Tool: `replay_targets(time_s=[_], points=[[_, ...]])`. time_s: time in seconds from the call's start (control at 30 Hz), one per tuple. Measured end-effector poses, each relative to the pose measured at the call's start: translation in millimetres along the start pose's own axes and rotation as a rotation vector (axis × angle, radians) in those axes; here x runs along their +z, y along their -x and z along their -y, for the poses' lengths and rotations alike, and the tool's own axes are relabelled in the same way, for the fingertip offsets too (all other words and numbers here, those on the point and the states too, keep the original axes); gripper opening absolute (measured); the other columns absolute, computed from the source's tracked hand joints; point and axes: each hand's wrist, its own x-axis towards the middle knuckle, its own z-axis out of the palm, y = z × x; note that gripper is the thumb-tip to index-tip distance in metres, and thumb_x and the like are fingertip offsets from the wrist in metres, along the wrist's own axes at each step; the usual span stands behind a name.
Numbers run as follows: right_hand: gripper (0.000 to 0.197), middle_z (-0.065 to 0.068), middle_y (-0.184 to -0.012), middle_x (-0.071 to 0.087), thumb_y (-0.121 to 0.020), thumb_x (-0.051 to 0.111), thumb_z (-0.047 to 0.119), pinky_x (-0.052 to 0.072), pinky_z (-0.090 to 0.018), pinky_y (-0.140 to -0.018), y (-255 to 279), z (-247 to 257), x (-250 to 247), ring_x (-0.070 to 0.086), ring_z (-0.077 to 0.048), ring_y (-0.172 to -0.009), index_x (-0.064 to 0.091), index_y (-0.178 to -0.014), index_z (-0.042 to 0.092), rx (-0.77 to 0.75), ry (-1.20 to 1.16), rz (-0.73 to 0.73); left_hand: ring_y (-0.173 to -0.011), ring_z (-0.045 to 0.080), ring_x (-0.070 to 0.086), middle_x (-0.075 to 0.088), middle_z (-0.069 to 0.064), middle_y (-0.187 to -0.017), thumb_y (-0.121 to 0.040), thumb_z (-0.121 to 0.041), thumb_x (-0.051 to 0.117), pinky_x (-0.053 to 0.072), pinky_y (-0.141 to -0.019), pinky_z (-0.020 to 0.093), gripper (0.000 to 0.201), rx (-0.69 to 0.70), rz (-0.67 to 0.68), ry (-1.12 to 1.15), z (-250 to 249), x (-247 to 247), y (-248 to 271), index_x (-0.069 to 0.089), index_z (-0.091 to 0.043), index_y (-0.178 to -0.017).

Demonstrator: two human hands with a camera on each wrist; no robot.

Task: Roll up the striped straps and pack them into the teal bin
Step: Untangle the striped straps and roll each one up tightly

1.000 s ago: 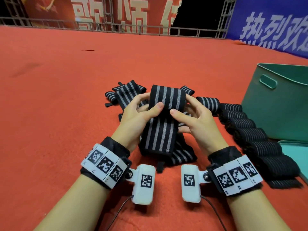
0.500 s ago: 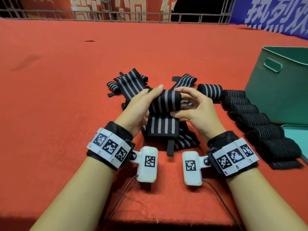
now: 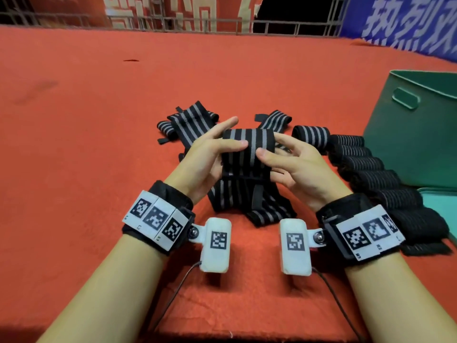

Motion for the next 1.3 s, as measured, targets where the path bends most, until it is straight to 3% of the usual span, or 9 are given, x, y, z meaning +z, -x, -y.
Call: replay_targets(time_s=[0.1,0.27,0.47,0.6,0.7,0.9,1.1,1.2,1.3], points=[[0.049,-0.004,-0.118,0.076,-0.084,0.075,-0.005,0.060,-0.031,-0.084,2.8,-1.7,-3.5,0.073,-0.018,-0.109,0.066,-0.127,0.017,-0.001,0.032,-0.023,-0.108,0.019,0.073,0.074,0.006,-0.122,-0.093,-0.011,0.069,0.059,-0.078,0.030,0.049,-0.059,-0.009,-0.124,0.9,-4.6,-2.6,0.058,-0.023,-0.140],[0.057,0.004,-0.111,0.078,-0.080,0.078,-0.009,0.060,-0.029,-0.079,2.7,-7.6,-7.0,0.074,-0.013,-0.104,0.065,-0.125,0.023,0.013,0.073,-0.087,-0.107,0.027,0.074,0.076,0.008,-0.115,-0.086,-0.008,0.079,0.056,-0.098,0.048,0.039,-0.071,-0.039,-0.215,6.0,-11.3,-2.2,0.068,-0.009,-0.123],[0.057,-0.007,-0.116,0.076,-0.083,0.074,-0.012,0.060,-0.027,-0.075,-3.9,-13.4,-4.2,0.074,-0.022,-0.106,0.063,-0.132,0.012,0.013,-0.017,-0.134,-0.092,0.020,0.077,0.079,0.004,-0.102,-0.084,-0.006,0.082,0.059,-0.059,0.028,0.030,0.059,-0.193,-0.220,14.4,-4.6,-3.4,0.073,-0.008,-0.113],[0.055,-0.009,-0.120,0.075,-0.088,0.072,-0.007,0.060,-0.035,-0.086,-5.2,-15.9,-3.1,0.072,-0.025,-0.112,0.058,-0.137,0.011,0.022,-0.088,-0.156,-0.102,0.019,0.075,0.078,0.003,-0.109,-0.090,-0.016,0.077,0.062,-0.085,0.040,0.029,0.060,-0.177,-0.204,13.0,3.8,-4.3,0.072,-0.011,-0.119],[0.059,-0.009,-0.117,0.076,-0.088,0.071,-0.007,0.061,-0.037,-0.086,2.7,-5.8,-5.6,0.073,-0.025,-0.109,0.051,-0.141,0.009,0.057,-0.119,-0.227,-0.110,0.021,0.072,0.077,0.005,-0.114,-0.095,-0.006,0.066,0.057,-0.096,0.040,0.026,-0.038,-0.065,-0.142,11.7,16.3,-2.2,0.073,-0.015,-0.118],[0.051,-0.014,-0.116,0.073,-0.087,0.067,-0.010,0.062,-0.038,-0.084,-8.2,31.8,-63.6,0.073,-0.029,-0.107,0.053,-0.133,0.009,0.128,-0.035,-0.435,-0.104,0.026,0.074,0.076,0.009,-0.116,-0.092,-0.003,0.071,0.061,-0.087,0.040,0.034,-0.087,-0.024,-0.132,19.0,74.8,-45.0,0.070,-0.016,-0.123],[0.043,-0.014,-0.117,0.069,-0.083,0.073,-0.008,0.058,-0.048,-0.094,-46.3,37.2,-115.6,0.069,-0.031,-0.109,0.057,-0.120,0.008,0.110,0.378,-0.582,-0.087,0.020,0.074,0.077,0.004,-0.106,-0.090,0.001,0.072,0.062,-0.080,0.035,0.030,-0.159,-0.038,-0.108,44.0,116.6,-108.3,0.069,-0.022,-0.111],[0.046,-0.002,-0.112,0.062,-0.085,0.076,0.002,0.051,-0.032,-0.095,-53.6,30.1,-127.3,0.062,-0.019,-0.105,0.053,-0.125,0.011,0.107,0.702,-0.563,-0.100,0.027,0.074,0.075,0.010,-0.116,-0.091,0.003,0.070,0.061,-0.086,0.038,0.033,-0.177,-0.054,-0.145,62.5,117.8,-127.0,0.068,-0.019,-0.114],[0.049,-0.006,-0.121,0.063,-0.084,0.075,0.007,0.048,-0.030,-0.092,-56.5,19.4,-134.7,0.060,-0.022,-0.109,0.054,-0.128,0.013,0.121,0.911,-0.540,-0.110,0.030,0.072,0.073,0.012,-0.121,-0.090,0.003,0.071,0.062,-0.084,0.037,0.042,-0.208,-0.071,-0.202,79.2,114.1,-141.6,0.065,-0.014,-0.128]])
